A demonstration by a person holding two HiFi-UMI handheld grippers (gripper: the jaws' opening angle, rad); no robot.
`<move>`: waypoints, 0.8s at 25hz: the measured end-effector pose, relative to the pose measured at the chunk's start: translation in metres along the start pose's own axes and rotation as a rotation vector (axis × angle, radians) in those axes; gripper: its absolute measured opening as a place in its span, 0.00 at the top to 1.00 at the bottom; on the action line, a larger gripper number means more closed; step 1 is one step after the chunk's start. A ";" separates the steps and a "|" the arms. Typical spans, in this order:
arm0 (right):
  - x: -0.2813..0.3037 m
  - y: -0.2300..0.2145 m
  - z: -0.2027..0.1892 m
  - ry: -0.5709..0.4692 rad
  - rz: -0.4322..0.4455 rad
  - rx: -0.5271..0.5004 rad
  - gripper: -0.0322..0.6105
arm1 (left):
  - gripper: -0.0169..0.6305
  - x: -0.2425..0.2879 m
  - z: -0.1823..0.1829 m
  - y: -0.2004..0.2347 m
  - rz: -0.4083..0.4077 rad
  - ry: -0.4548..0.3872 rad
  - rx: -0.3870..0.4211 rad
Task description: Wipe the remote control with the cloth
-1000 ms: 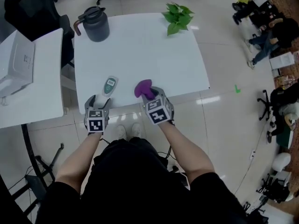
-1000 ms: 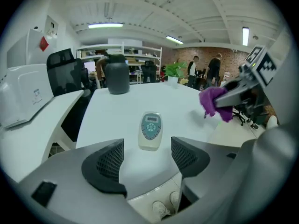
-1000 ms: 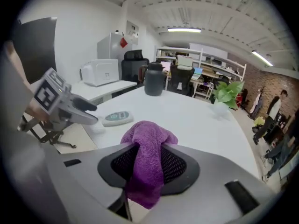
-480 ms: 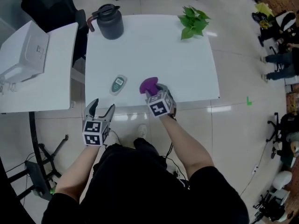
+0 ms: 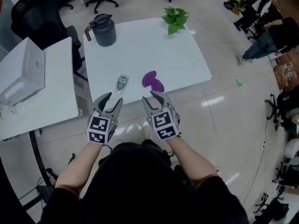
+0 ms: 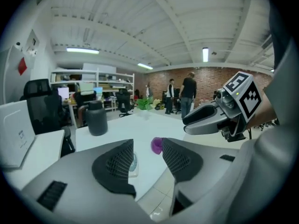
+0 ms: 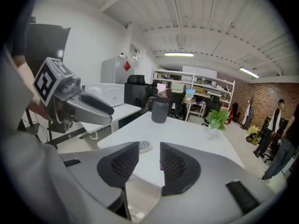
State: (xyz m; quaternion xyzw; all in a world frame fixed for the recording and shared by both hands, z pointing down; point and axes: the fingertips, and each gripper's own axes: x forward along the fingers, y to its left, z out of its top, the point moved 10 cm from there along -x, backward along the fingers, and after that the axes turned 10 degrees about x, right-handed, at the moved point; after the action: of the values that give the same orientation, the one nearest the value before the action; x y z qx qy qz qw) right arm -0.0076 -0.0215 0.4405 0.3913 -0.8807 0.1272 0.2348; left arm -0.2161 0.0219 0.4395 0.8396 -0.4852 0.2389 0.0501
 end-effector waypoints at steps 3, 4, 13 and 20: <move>-0.024 0.038 0.012 -0.067 -0.033 0.023 0.82 | 0.82 -0.021 0.008 -0.003 -0.060 -0.052 0.073; -0.031 0.047 0.015 -0.085 -0.042 0.033 0.85 | 0.88 -0.028 0.010 -0.004 -0.076 -0.065 0.091; -0.071 0.076 0.029 -0.146 -0.044 0.023 0.93 | 0.97 -0.061 0.033 -0.030 -0.136 -0.155 0.139; -0.094 0.061 0.033 -0.168 -0.015 -0.005 0.93 | 0.97 -0.063 0.049 -0.054 -0.092 -0.173 0.144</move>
State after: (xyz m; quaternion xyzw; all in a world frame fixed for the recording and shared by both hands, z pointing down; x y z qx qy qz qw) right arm -0.0088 0.0649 0.3613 0.4066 -0.8947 0.0900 0.1618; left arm -0.1794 0.0850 0.3757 0.8799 -0.4304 0.1971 -0.0414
